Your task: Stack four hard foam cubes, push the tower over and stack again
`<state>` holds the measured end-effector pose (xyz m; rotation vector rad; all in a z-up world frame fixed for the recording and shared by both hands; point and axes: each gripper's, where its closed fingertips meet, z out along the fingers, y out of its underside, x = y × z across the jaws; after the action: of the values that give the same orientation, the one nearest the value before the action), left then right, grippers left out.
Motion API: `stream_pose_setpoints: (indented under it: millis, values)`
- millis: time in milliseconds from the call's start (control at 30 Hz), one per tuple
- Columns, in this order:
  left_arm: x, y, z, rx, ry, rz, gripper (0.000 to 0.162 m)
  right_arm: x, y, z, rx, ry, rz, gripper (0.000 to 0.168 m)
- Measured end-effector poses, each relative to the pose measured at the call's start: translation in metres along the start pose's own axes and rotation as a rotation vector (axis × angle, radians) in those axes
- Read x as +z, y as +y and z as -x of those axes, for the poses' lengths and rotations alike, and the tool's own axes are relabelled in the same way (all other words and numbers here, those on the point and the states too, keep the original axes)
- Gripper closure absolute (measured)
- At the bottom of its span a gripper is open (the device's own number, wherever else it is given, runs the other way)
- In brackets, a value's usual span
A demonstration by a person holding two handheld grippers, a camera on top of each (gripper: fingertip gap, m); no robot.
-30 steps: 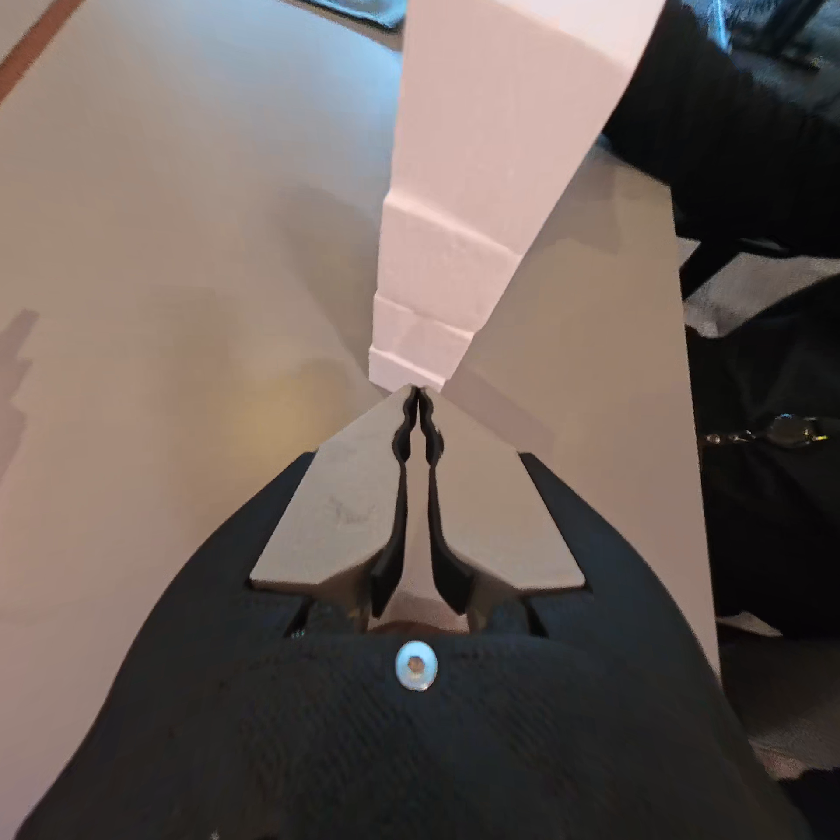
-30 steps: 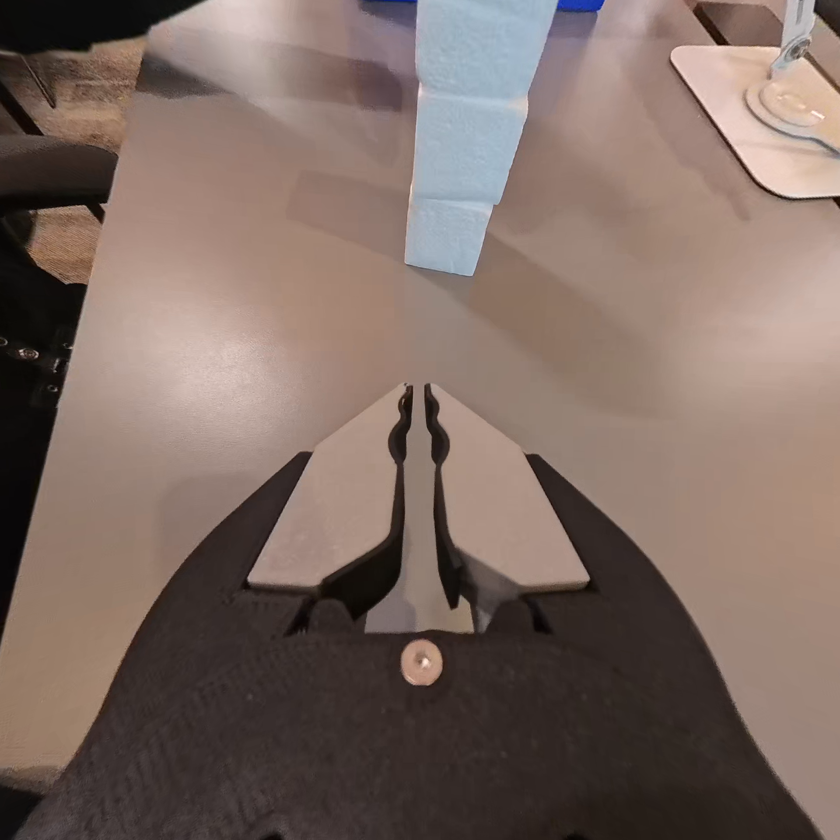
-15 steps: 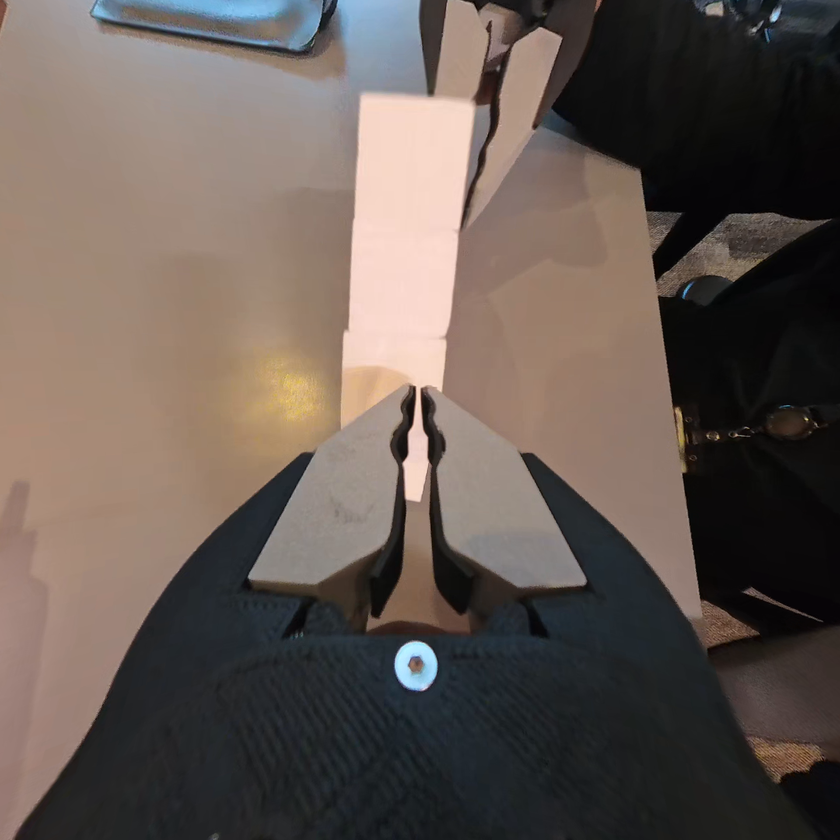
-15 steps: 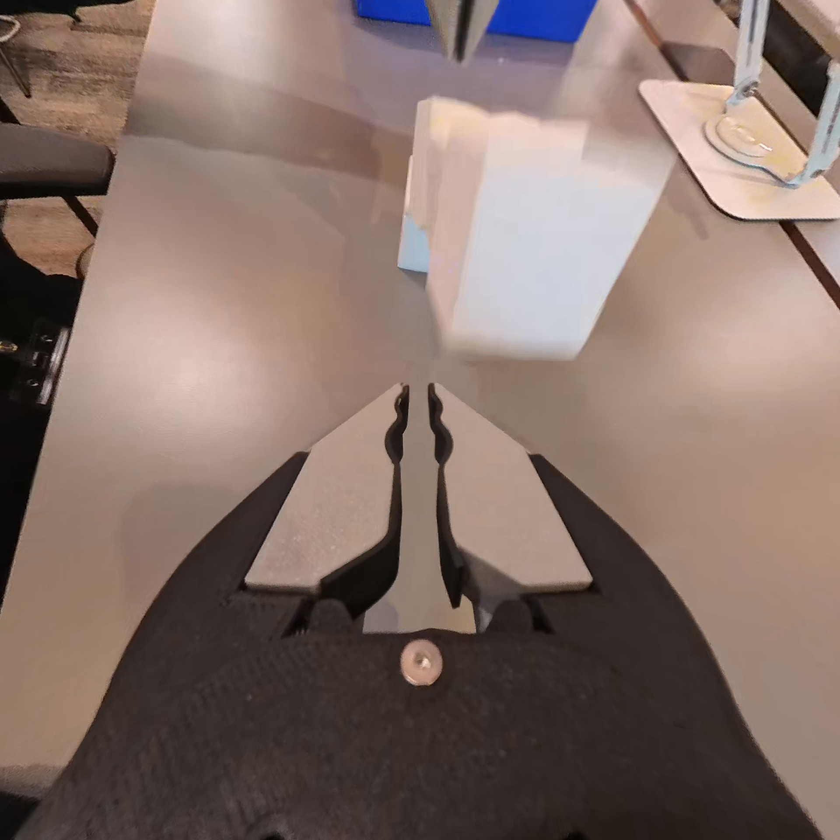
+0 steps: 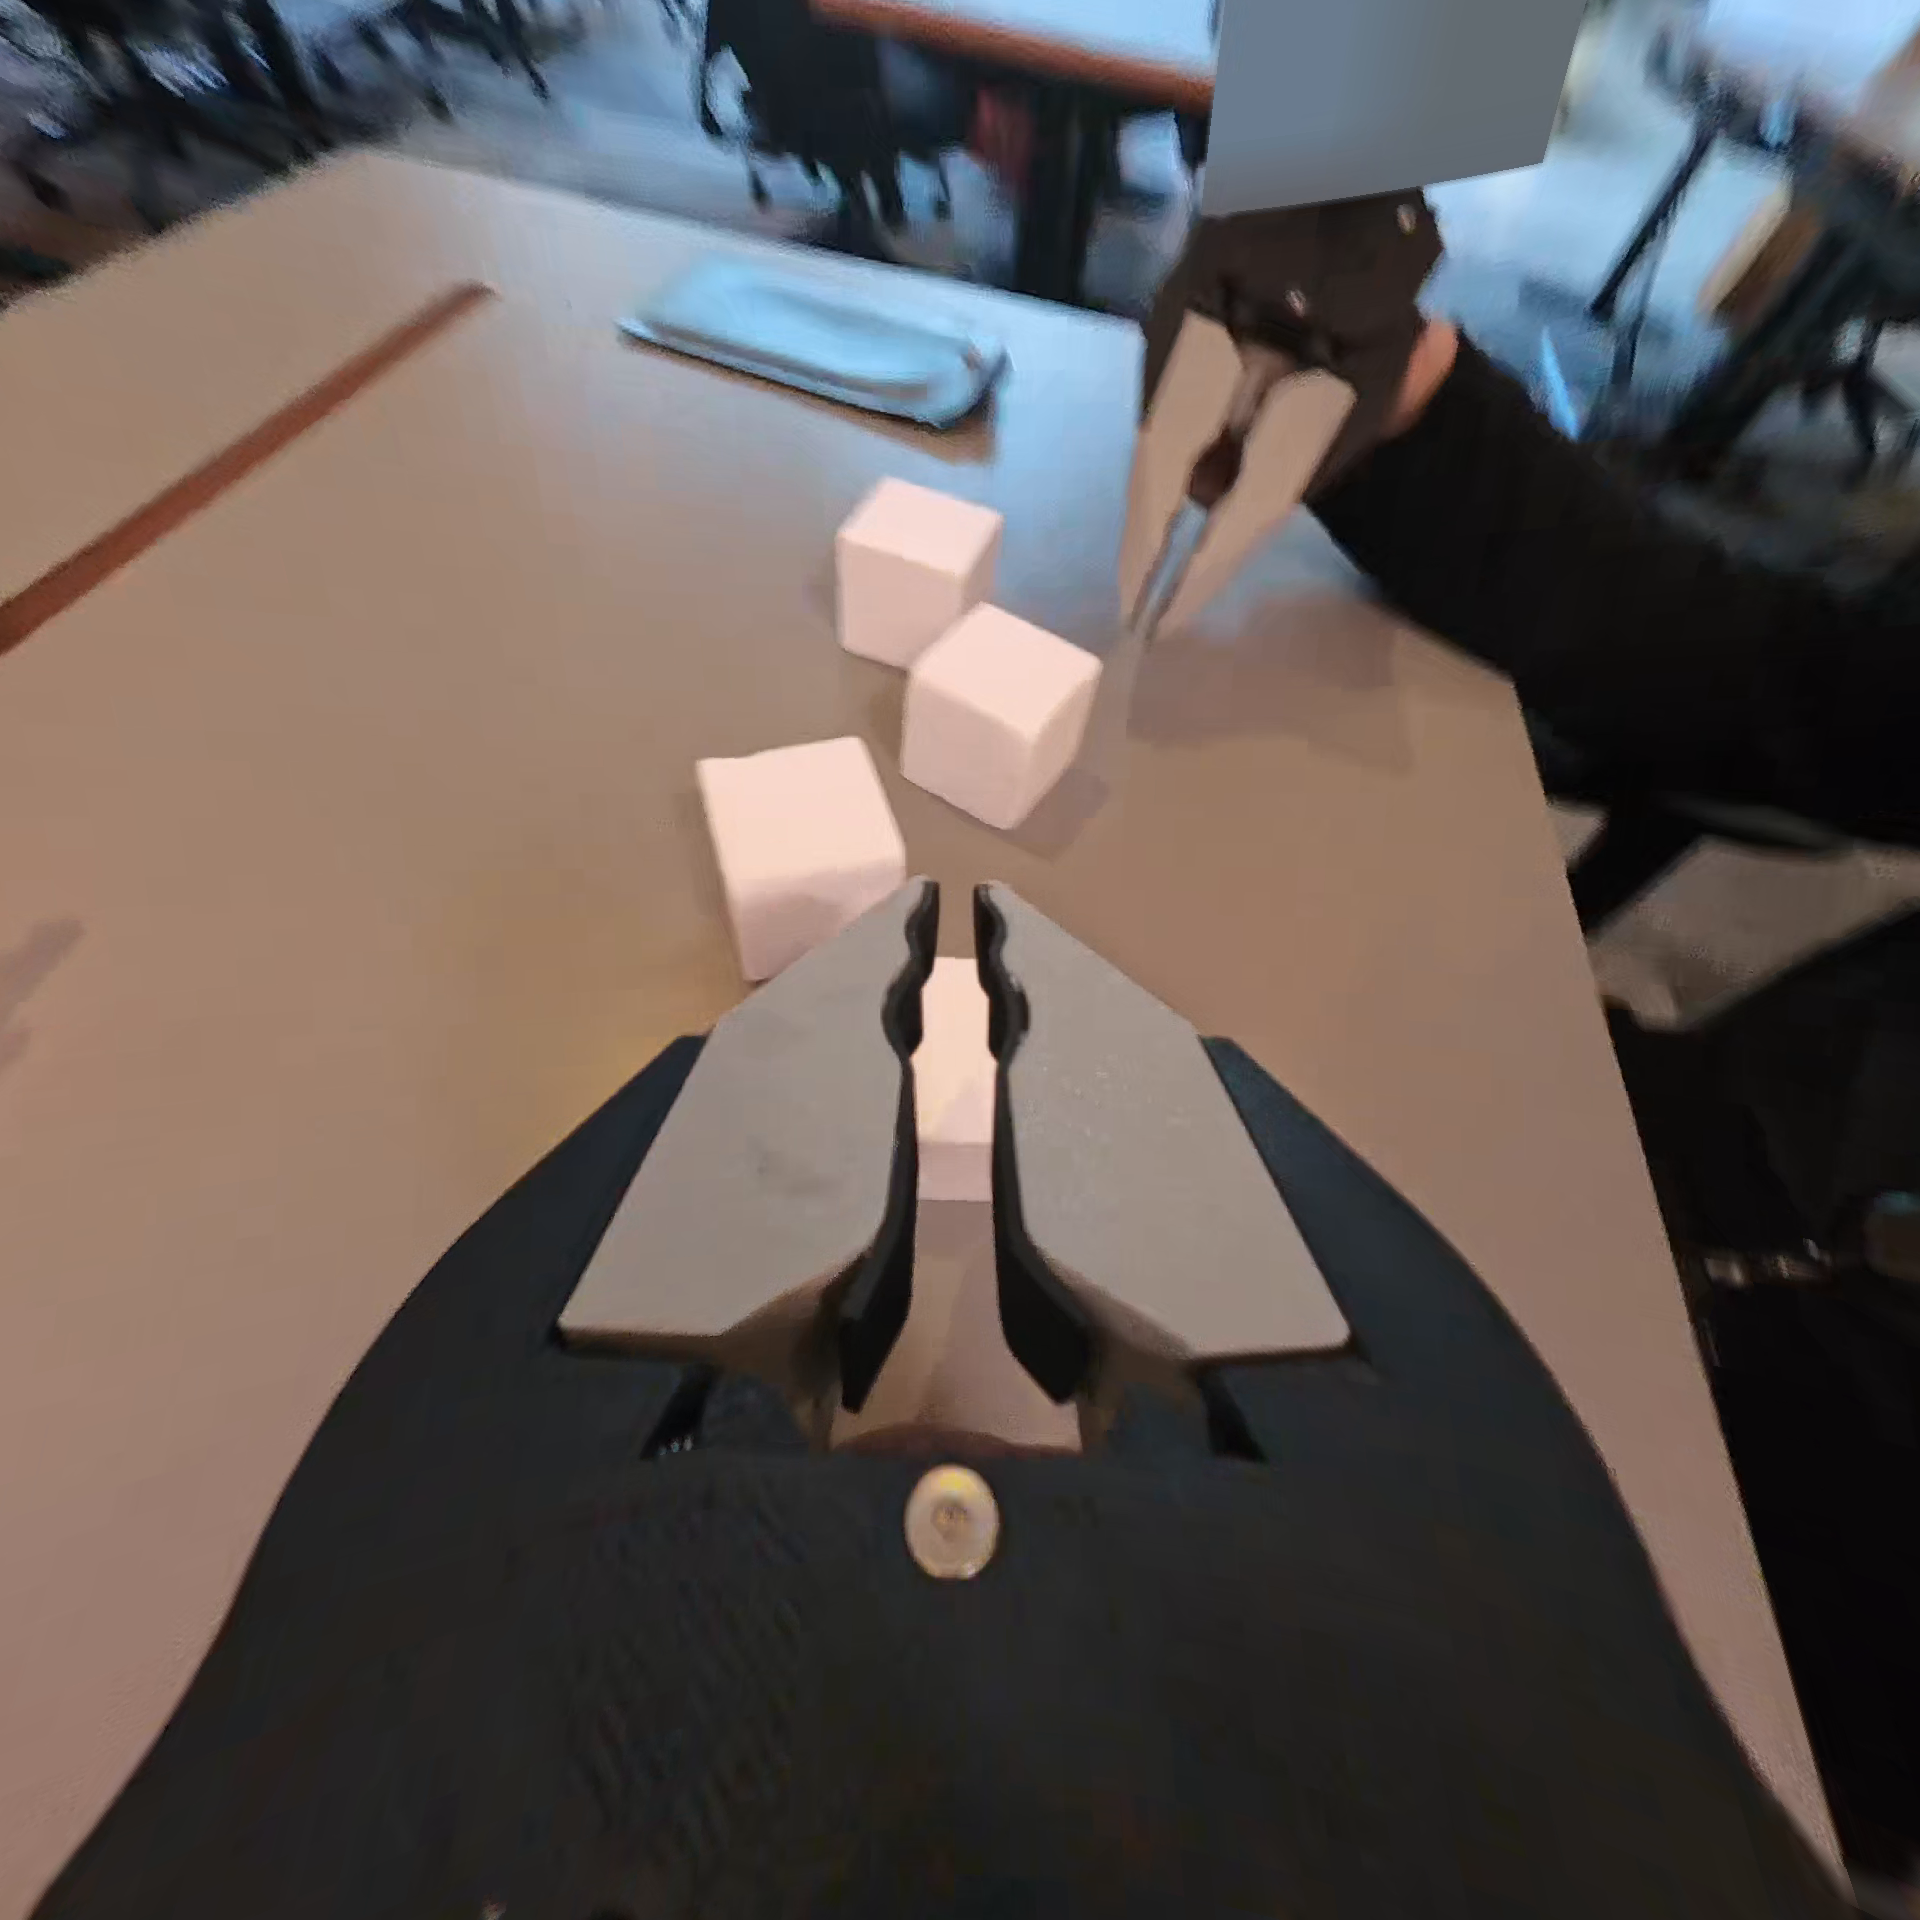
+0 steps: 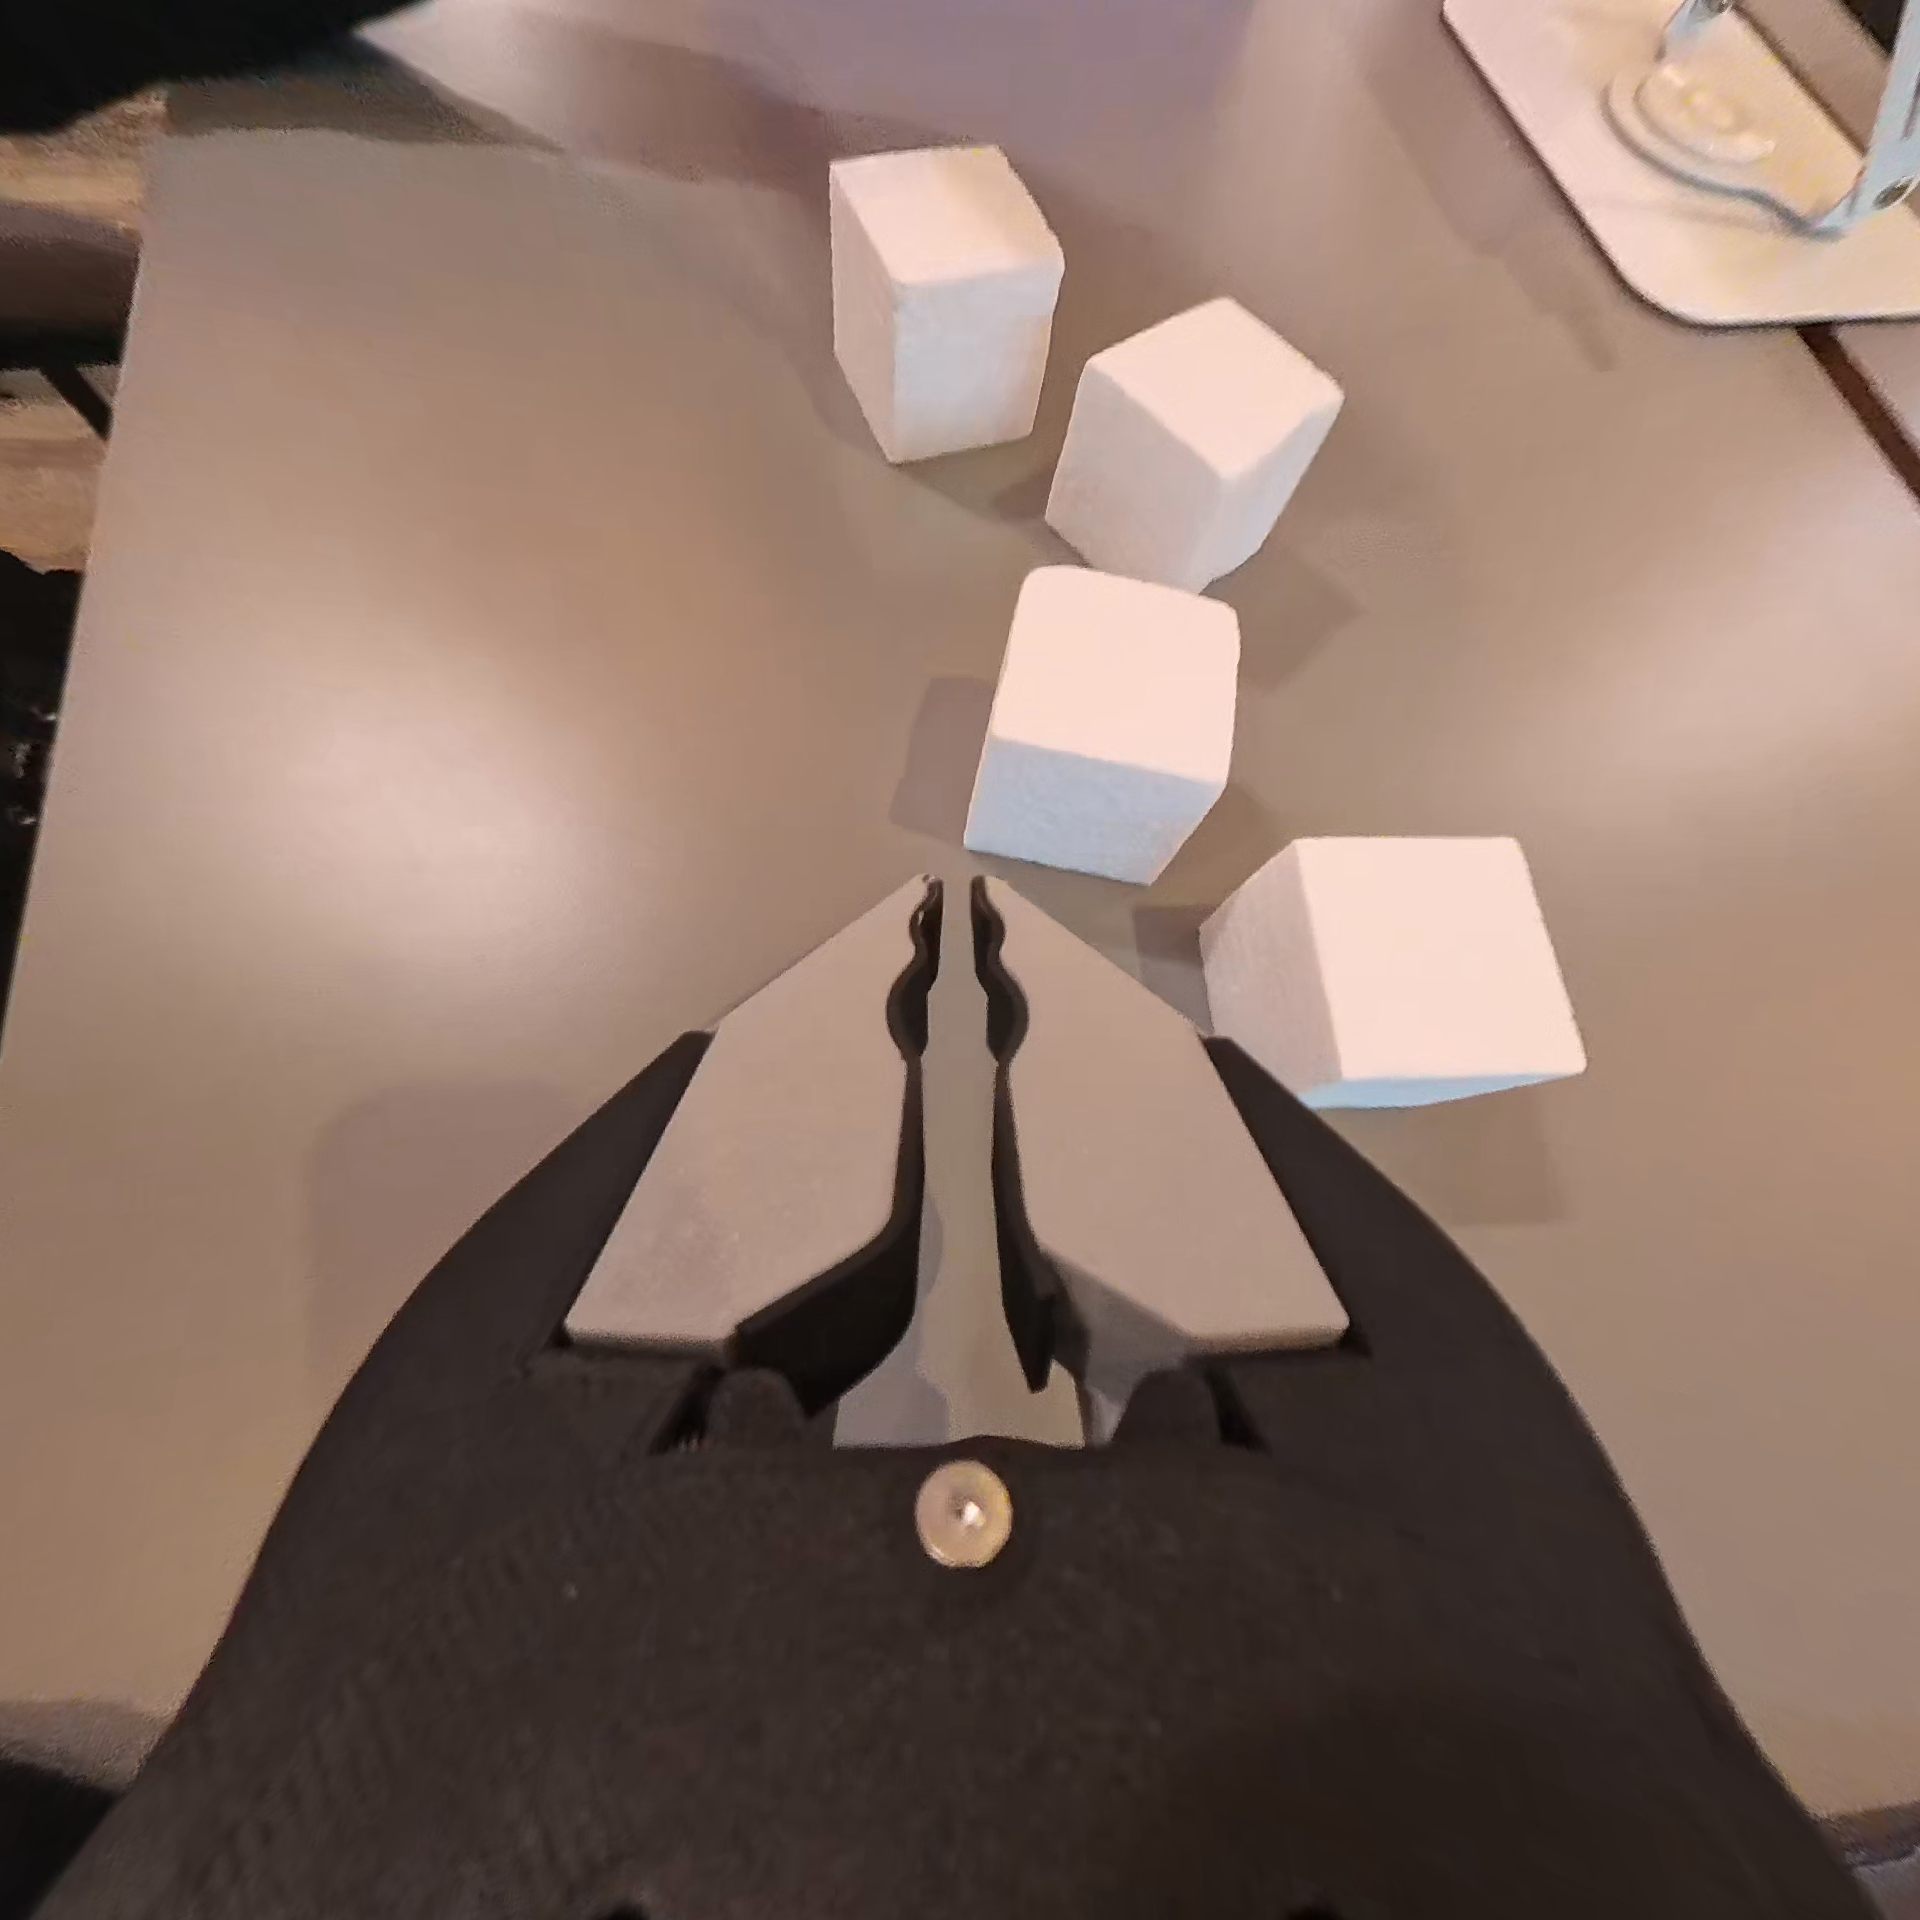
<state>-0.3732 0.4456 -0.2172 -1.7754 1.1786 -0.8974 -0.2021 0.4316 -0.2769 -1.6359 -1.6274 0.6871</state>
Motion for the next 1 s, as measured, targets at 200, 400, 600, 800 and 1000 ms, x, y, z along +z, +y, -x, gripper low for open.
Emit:
stream_pose_setpoints:
  millis: [200, 400, 600, 800, 1000]
  values:
    - [-0.019, 0.006, 0.036, -0.18, -0.085, -0.136, 0.145, 0.001, -0.034, -0.004, -0.066, 0.08, -0.121, 0.161]
    - [-0.001, 0.021, 0.024, -0.236, -0.018, -0.035, 0.106, 0.018, -0.043, 0.011, -0.095, 0.042, -0.121, 0.164]
    - [0.02, 0.043, 0.005, -0.106, -0.006, 0.131, 0.092, 0.046, -0.028, 0.016, -0.127, 0.054, 0.012, 0.165]
    - [0.024, 0.08, 0.047, 0.013, -0.305, 0.367, 0.105, 0.053, -0.024, -0.034, -0.154, 0.392, 0.106, 0.167]
    - [0.003, 0.063, 0.096, -0.042, -0.597, 0.242, 0.105, 0.036, -0.048, -0.038, -0.138, 0.435, -0.032, 0.168]
